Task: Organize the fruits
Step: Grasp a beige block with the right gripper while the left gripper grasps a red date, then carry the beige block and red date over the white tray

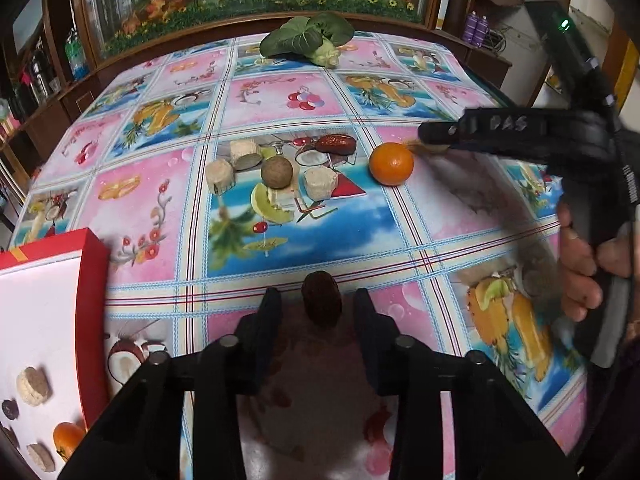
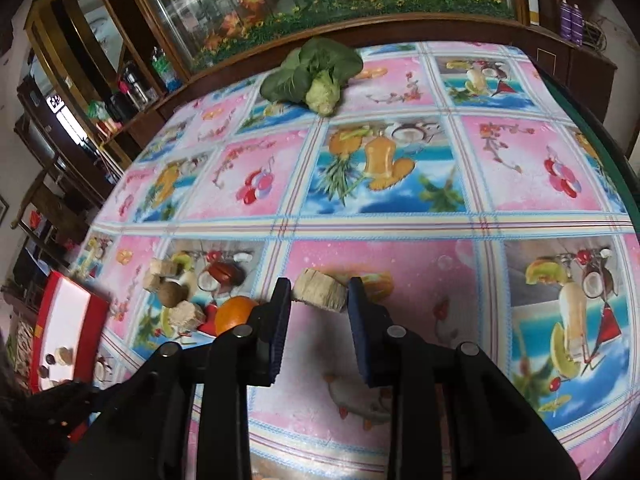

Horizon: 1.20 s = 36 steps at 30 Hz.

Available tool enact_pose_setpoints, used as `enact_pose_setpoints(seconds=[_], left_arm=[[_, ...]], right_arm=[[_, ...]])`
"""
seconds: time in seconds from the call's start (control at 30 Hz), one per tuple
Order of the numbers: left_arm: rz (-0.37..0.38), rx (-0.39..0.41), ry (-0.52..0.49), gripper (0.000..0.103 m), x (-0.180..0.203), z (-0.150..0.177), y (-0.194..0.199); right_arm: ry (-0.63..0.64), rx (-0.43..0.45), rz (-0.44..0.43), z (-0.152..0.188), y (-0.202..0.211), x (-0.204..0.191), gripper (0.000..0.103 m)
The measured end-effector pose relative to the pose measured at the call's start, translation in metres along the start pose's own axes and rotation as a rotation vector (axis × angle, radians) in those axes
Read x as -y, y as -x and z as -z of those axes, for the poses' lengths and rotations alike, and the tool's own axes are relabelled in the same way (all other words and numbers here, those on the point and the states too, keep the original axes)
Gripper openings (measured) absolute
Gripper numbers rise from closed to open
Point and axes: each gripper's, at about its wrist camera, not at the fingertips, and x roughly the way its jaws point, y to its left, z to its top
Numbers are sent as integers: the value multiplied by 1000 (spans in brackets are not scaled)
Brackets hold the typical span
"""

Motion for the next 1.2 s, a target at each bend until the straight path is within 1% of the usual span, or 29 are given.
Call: enact_pose_setpoints(seconds=[0.03,0.1,0.17,0.2,0.37,0.47,0.57,0.67,0.73,0.83,0.93,1.03,1.1,1.2], left_arm=[[-1,3,2,33,0,0,0],[-15,10,2,25,0,-1,0],[-22,17,1,23,0,-1,-1],[-22,21,2,17,0,-1,-1],[-29,40,5,17,1,0,0],[-30,60,14,17,1,2,7],[-43,102,7,17,3,4,24],[-48,161,12,17,1,7,48],[-65,207,21,17,-3,9,67],[-122,277,41,17,-15,15,94],[-193,329,63,17,-30,23,115],[-248,358,98,17,-52,30,130],[-298,376,116,17,-66,35,137],[-359,384,151,17,-88,43,142]], right_arm=[[-2,7,-4,-1,3,0,30],[-9,20,-11,-2,8,-1,30],[-16,31,-17,-3,12,-1,30],[-24,39,-20,-3,14,-1,30],[-47,60,-42,-3,22,1,30],[-59,63,-75,-3,24,1,30],[-62,64,-103,-2,26,-4,30],[-54,84,-137,1,31,-12,31],[-50,97,-186,4,35,-21,31],[-37,117,-240,9,41,-39,31],[11,139,-307,17,47,-69,31],[68,156,-360,28,50,-104,31],[74,148,-412,36,48,-127,31],[83,127,-465,45,40,-156,31]])
